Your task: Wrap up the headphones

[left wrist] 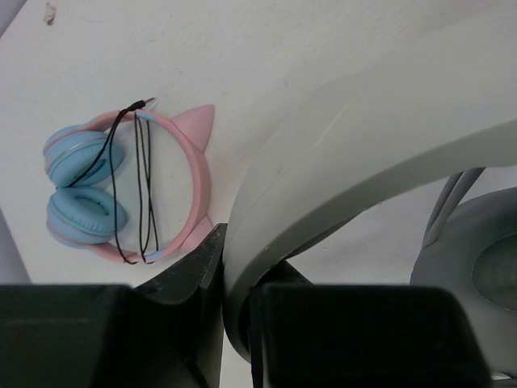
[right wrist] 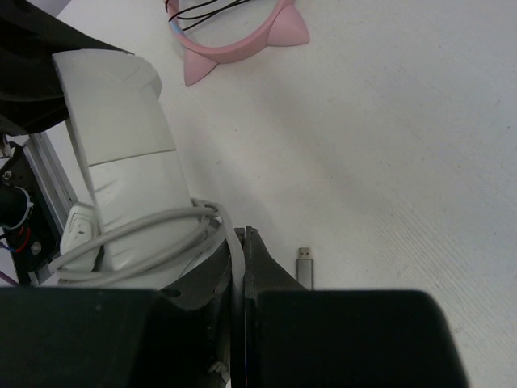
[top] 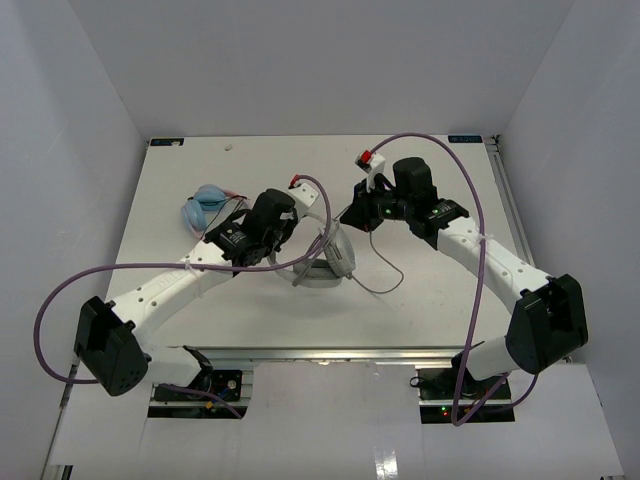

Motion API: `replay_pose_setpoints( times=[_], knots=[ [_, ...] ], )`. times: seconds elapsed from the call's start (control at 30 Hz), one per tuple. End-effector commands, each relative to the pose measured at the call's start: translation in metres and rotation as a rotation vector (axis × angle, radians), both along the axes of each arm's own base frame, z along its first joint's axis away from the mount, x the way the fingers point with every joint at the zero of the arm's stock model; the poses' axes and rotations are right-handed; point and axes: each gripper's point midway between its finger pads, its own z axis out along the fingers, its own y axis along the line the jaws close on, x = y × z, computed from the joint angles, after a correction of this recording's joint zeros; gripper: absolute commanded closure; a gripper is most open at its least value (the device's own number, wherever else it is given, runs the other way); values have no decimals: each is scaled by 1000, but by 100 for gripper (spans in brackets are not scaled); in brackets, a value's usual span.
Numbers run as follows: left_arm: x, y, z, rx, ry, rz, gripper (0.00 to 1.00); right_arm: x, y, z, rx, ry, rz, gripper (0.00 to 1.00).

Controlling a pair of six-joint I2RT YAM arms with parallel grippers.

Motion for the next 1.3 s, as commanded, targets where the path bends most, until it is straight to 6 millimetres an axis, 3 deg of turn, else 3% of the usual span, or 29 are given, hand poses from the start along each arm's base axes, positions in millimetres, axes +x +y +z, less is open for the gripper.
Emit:
replay_pose_setpoints(
  times=[0.0, 0.3, 0.67, 0.77, 1.0, 1.13, 1.27],
  knots=[
    [17, 30, 25, 109, -112, 160, 100, 8, 3, 57, 93, -129, 30, 92],
    [43, 41, 41, 197, -214, 307, 100, -6, 8, 63, 144, -114, 92, 92],
    [50, 51, 48, 269, -293, 338, 100, -18, 15, 86, 206, -146, 169, 90],
    [55, 50, 48, 282, -305, 361, 100, -25, 20, 95, 254, -151, 219, 90],
    [64, 56, 51, 270, -297, 464, 100, -51, 32, 97, 378, -102, 332, 88],
    [64, 59, 43, 235, -261, 549, 100, -58, 42, 77, 364, -76, 329, 87],
    [66, 47, 44, 44, -204, 633, 100, -67, 53, 52, 373, -50, 347, 86]
  ],
)
